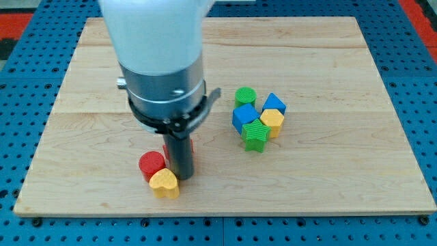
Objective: Push the red star towards the green circle
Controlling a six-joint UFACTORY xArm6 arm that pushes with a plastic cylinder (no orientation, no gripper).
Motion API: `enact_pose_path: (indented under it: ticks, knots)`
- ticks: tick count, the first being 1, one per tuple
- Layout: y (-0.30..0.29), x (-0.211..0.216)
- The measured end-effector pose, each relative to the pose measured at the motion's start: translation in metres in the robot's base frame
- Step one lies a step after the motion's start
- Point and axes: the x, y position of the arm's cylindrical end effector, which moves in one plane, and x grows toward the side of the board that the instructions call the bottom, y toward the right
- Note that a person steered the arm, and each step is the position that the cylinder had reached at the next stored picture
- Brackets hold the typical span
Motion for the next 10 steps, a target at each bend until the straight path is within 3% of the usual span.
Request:
enact_pose_path:
  ticks: [2, 3, 4, 6, 7, 8, 9, 10]
  knots:
    - [-0.013, -0.06]
    - [-0.072, -0.052]
    - [-0.1, -0.073]
    - [0.019, -0.128]
    - [0.037, -0.13]
    - [-0.023, -0.118]
    - [-0.064, -0.078]
    - [-0.008, -0.066]
